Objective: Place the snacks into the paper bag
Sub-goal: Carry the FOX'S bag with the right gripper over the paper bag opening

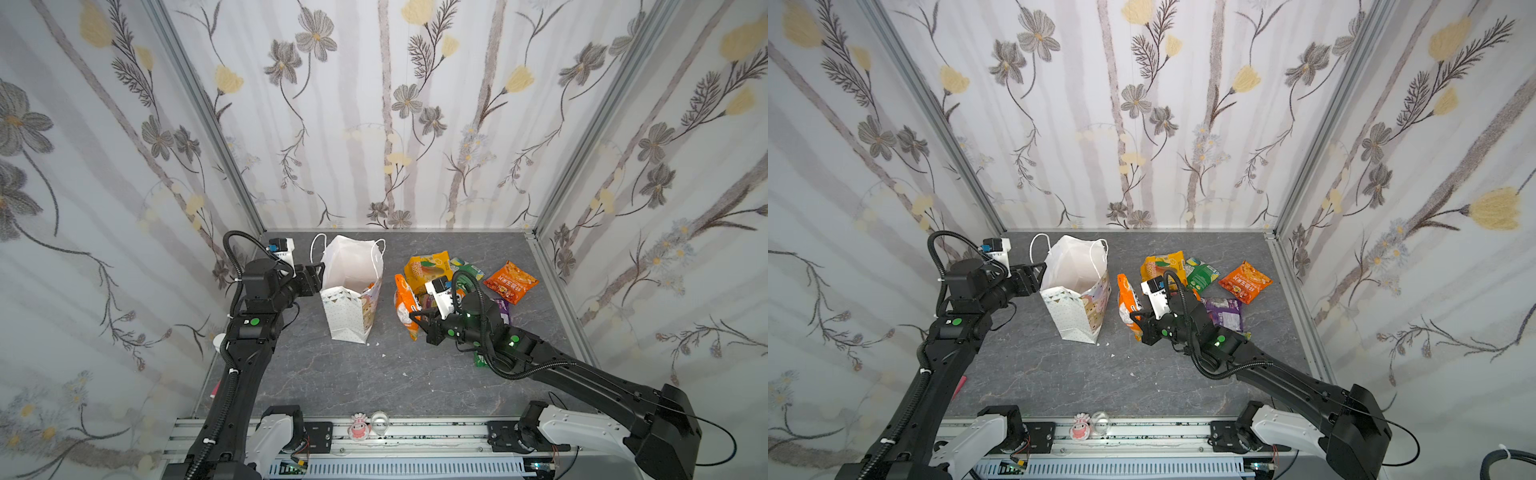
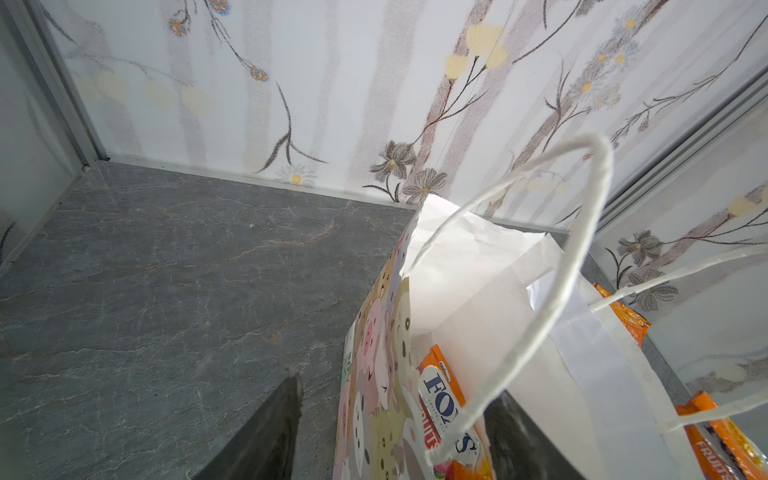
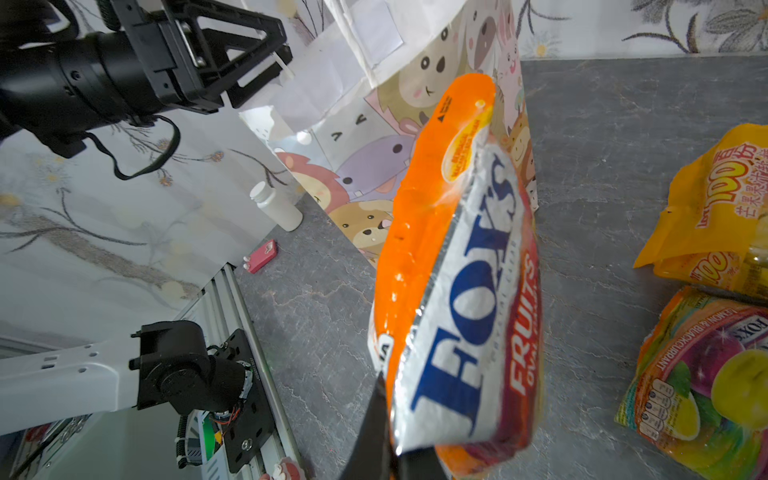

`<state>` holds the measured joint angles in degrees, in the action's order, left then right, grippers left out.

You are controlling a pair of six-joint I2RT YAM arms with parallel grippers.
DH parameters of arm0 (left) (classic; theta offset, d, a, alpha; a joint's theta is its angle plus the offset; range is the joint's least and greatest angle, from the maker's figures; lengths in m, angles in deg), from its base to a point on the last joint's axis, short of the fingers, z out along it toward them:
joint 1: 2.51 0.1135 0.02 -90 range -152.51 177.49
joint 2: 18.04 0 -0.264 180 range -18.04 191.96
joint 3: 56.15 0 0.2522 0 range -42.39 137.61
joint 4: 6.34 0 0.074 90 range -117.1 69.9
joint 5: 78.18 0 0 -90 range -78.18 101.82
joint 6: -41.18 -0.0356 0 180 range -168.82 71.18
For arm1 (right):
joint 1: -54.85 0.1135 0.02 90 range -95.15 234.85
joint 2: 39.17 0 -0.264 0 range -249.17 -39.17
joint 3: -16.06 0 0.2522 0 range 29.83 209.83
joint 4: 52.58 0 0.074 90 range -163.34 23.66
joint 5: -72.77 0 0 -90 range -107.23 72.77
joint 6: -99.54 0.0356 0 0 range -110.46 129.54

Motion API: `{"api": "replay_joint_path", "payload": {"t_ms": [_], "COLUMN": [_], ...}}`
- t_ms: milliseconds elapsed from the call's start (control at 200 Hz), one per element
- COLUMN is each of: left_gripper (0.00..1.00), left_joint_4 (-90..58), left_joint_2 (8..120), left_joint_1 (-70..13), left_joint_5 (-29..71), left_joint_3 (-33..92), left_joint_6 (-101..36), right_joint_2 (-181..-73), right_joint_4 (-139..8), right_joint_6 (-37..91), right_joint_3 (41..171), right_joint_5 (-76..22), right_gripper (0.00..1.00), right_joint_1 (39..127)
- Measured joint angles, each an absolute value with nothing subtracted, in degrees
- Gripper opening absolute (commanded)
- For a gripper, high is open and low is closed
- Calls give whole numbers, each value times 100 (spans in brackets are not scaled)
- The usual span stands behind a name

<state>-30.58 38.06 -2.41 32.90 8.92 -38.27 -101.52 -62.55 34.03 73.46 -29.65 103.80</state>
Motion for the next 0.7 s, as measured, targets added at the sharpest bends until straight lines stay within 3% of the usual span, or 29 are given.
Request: {"api": "replay_joint_path", "payload": {"t_ms": [699], "left_gripper": [71], "left_joint_4": [-3100], "left_joint_2": [3931], "left_joint_1": [-241], "left_joint_5": [3247], "left_joint_3": [890], "left_joint_6": [-3808], "right_joint_2": [-10005], "right_joint_4": [-6023], "right_joint_6": [3318], "right_joint_3": [8173], "right_joint_5": [-3814], "right_gripper": [0], "right_joint_1": [10529]}}
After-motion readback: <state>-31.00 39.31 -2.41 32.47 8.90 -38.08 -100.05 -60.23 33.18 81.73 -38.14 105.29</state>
